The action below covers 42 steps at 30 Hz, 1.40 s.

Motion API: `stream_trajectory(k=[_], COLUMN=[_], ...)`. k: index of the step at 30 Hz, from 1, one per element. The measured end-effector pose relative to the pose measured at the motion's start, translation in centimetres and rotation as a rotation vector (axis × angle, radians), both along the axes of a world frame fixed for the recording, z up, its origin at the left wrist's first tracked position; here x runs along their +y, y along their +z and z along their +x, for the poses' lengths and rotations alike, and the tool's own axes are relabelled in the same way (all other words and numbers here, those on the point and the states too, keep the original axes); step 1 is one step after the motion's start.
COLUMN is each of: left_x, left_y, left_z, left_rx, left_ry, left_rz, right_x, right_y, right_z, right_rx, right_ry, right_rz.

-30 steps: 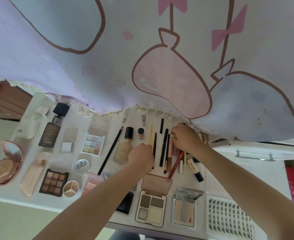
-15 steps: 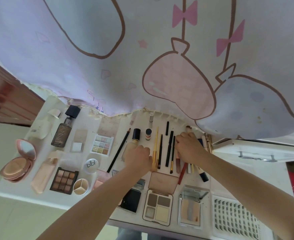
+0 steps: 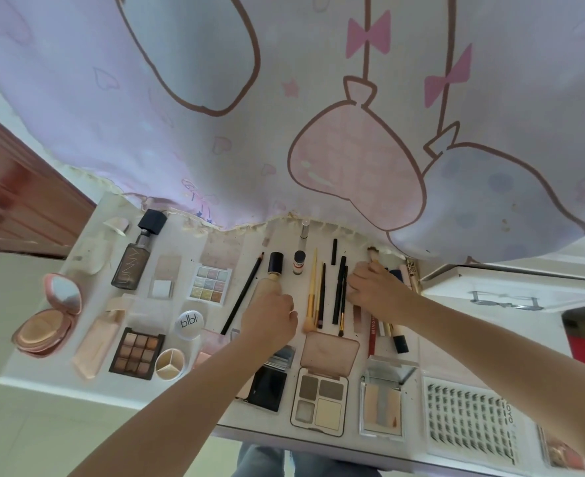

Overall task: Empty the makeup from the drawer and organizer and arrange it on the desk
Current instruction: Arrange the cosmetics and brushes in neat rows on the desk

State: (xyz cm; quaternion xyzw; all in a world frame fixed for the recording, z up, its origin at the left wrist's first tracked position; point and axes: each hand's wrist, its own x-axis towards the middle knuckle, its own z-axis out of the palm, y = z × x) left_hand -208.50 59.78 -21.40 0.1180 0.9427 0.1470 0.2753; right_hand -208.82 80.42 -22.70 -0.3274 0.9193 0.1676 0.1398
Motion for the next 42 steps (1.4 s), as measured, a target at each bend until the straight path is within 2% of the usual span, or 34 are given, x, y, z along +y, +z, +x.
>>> stream_trajectory(k=[4,6,8,10,12,16,18,20,24,27,30,34,39,42], left_x=[0.1,0.3,0.4,0.6,0.8,0.8,0.7,0.6,0.0,-0.3,-1.0,-1.8,-1.8,-2.1], left_y=[0.3,0.5,1.1,1.9,3.1,5.7,6.4,6.8,8.3,9.6,10.7,11.1,12.2,13.0], left_z=[0.1,0.0,-0.3,-0.6,-0.9,-1.6,-1.7,-1.5,-1.4,-1.6,-2.2,-2.9,-2.5,-2.2], left_rx=[-0.007,-0.037,-0.071,-0.087,-0.090,-0.054,-0.041,-0.012,0.106,0.152,0.205,0.347,0.505,0.666], left_ry=[-0.036,-0.029,0.006,0.050,0.052,0.072,0.063,0.034,0.020,-0.132,-0.178,-0.266,-0.353,-0.505], left_rz=[0.039,0.086,0.168,0.274,0.365,0.562,0.621,0.640,0.693,0.614,0.589,0.542,0.480,0.259], right_x=[0.6,0.9,0.7,0.1,-0.5,-1.3,-1.5,-1.8,-2.2,-2.4,-2.4,-3.0,-4.2,-4.6], right_y=[2.1,3.2,4.2,5.6,6.9,8.4,8.9,9.4,9.9,10.9,12.4,13.8,15.3,16.0], right_z=[0.5,0.9,1.6,2.1,2.3,2.4,2.6,2.8,3.1,3.2,3.1,3.0,2.7,2.7], right_rx=[-0.018,-0.100,-0.160,-0.208,-0.340,-0.418,-0.515,-0.576,-0.635,-0.650,-0.521,-0.389,-0.378,-0.356], right_ry=[-0.151,-0.318,-0.566,-0.847,-1.077,-1.174,-1.156,-1.106,-1.083,-1.106,-1.174,-1.140,-1.127,-1.119], right_rz=[-0.139,-0.238,-0.531,-0.933,-1.291,-1.688,-1.925,-2.063,-2.030,-1.968,-1.874,-1.606,-1.663,-1.686])
